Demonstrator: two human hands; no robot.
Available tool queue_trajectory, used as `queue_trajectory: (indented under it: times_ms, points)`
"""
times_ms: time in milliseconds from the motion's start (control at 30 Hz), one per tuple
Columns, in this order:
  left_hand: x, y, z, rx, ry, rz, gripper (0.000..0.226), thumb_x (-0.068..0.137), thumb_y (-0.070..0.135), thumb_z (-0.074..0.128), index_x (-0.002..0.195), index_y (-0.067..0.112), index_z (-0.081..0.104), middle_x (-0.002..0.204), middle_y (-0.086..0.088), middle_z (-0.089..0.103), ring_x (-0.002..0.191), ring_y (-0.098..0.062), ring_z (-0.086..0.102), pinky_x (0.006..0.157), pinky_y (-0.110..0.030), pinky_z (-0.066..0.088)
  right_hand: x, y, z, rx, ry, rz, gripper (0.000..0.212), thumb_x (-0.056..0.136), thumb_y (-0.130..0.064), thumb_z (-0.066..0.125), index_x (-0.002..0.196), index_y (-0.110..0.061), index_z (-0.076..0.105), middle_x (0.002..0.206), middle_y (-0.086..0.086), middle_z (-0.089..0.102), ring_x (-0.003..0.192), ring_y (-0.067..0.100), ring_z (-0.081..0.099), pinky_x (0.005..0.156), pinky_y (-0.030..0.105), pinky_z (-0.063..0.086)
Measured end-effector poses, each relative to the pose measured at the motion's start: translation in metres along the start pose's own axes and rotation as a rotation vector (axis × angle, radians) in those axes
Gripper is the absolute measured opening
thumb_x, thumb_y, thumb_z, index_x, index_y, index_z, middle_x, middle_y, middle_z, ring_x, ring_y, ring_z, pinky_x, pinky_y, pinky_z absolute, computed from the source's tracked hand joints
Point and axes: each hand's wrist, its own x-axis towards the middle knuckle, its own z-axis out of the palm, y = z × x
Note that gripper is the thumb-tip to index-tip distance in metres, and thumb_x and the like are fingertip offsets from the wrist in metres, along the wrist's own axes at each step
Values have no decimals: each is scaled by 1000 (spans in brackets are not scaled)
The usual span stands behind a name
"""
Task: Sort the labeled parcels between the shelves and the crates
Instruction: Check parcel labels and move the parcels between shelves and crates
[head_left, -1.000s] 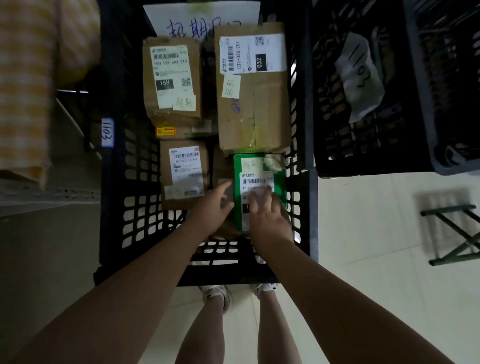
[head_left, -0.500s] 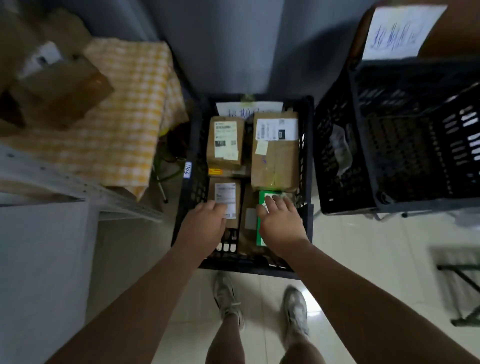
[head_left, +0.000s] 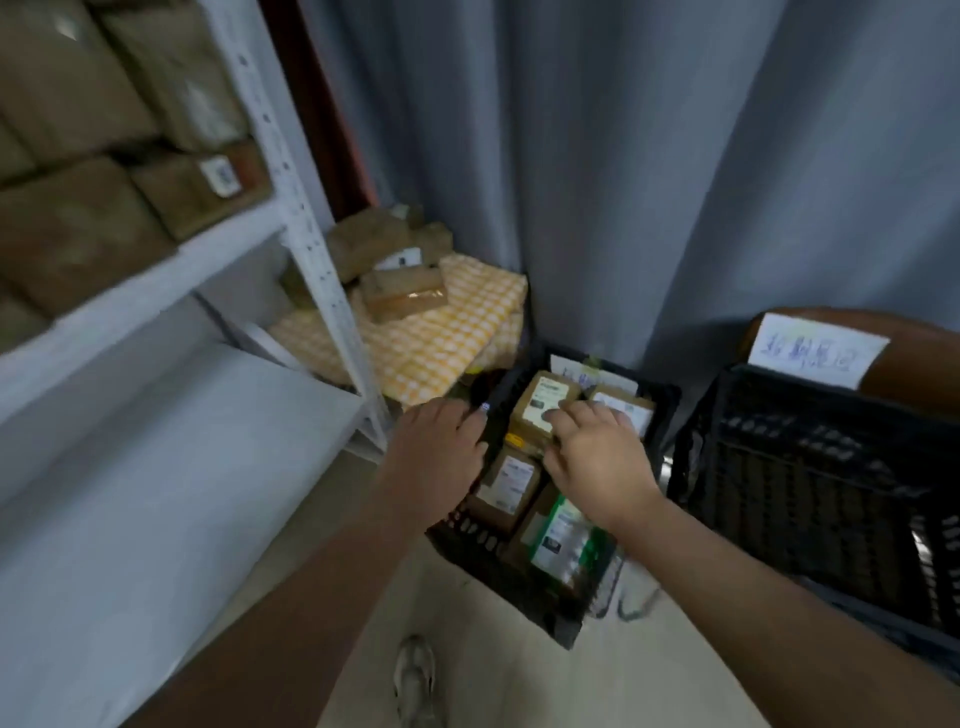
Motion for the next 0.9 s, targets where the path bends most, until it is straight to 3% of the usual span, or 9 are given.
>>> queue_trajectory:
  times_ms: [200,367,500,667,900]
  points:
    - [-58,-15,-128,169,224,-180,23,77,21,71,96,8,71,97,-13,68,90,-32,66,76,-40,52,22,-75,-98,162,274,-233,28,91,-25,56,115,-12,65,109,7,66,100,29,59,84,38,42]
    - [-130,-33,-208,301,270,-415,21,82,21,67,97,8,70,98,-12,68,91,-34,64,78,-42,49,24,-169,-148,314,412,-433,16,84,-17,66,97,-9,70,90,8,69,81,30,63,70,36,49]
    - [-198,-47,-260,388,345,-580,21,78,16,74,95,5,70,94,-14,67,83,-36,63,71,-42,49,12,-252,-171,467,501,-659,18,86,-17,54,86,-8,70,81,6,68,74,28,62,66,40,52]
    - [-308,-58,-315,481,387,-739,20,82,20,69,99,9,68,96,-9,65,86,-33,61,72,-39,48,-24,-368,-194,654,529,-830,13,79,-12,60,85,-8,71,86,5,70,80,31,63,72,40,51]
    - [-473,-71,-390,666,302,-952,23,84,24,66,101,9,68,96,-11,65,85,-34,60,71,-39,47,-103,-536,-219,756,399,-1024,22,85,-14,59,103,-8,70,103,6,68,97,30,60,84,39,45]
